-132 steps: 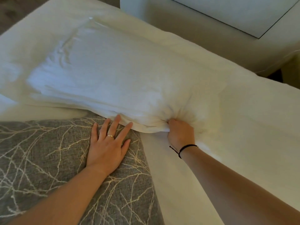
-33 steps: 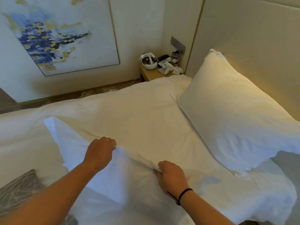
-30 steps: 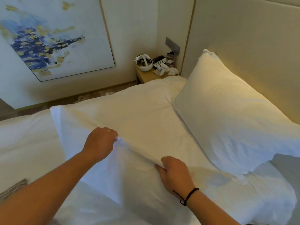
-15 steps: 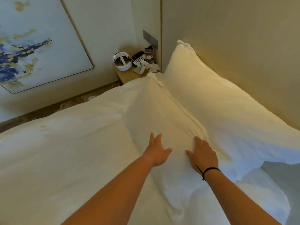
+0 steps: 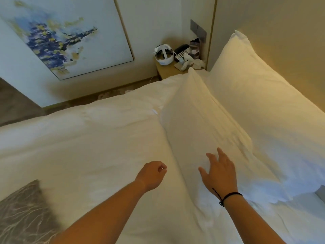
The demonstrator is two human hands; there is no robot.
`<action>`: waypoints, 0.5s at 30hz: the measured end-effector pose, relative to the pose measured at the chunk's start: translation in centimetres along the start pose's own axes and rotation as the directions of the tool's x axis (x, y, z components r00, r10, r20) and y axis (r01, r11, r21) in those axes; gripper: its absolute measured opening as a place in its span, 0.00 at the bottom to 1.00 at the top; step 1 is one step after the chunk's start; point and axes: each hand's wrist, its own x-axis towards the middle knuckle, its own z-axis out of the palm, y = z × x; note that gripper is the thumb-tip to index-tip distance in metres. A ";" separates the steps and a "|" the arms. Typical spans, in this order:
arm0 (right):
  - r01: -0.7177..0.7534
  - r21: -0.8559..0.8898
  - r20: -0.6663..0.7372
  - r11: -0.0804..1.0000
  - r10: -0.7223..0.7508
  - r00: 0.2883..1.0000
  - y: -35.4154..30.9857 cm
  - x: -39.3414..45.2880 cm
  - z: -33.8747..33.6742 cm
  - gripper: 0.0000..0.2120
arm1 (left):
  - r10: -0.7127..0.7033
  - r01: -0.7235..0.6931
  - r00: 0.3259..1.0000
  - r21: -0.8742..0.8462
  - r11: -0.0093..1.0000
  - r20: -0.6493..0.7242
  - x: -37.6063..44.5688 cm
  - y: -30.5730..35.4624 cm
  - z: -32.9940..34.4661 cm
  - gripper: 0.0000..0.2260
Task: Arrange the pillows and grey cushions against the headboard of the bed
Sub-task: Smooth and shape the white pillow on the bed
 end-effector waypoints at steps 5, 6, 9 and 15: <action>0.092 0.356 0.319 0.930 -0.214 0.923 -9.1 -2.0 4.0 0.20 | -0.145 0.129 0.982 -0.127 0.983 -0.120 -6.1 -9.8 -2.9 0.10; 0.113 0.359 0.355 0.926 -0.247 0.902 -11.0 -2.5 5.0 0.19 | -0.185 0.162 0.972 -0.159 0.974 -0.144 -7.6 -12.2 -3.4 0.13; 0.152 0.375 0.465 0.914 -0.328 0.822 -17.0 -4.3 8.3 0.14 | -0.361 0.299 0.912 -0.285 0.911 -0.196 -12.5 -20.0 -4.9 0.21; 0.282 0.316 0.684 0.906 -0.423 0.594 -28.7 -9.4 14.8 0.15 | -0.663 0.474 0.696 -0.517 0.713 -0.276 -20.5 -33.8 -7.3 0.23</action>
